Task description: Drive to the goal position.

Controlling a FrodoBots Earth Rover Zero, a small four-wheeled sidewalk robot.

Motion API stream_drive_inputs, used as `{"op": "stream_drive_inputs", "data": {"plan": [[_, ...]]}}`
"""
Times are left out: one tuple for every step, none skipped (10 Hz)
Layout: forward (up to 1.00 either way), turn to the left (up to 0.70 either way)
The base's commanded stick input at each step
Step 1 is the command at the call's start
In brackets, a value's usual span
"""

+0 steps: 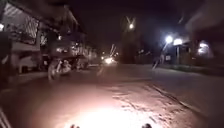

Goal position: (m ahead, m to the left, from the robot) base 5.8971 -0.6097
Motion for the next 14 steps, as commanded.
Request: {"op": "stream_drive_inputs", "data": {"plan": [[0.70,0.00],[0.70,0.00],[0.70,0.00],[0.70,0.00],[0.70,0.00],[0.70,0.00],[0.70,0.00],[0.70,0.00],[0.70,0.00],[0.70,0.00],[0.70,0.00],[0.70,0.00],[0.70,0.00],[0.70,0.00]]}}
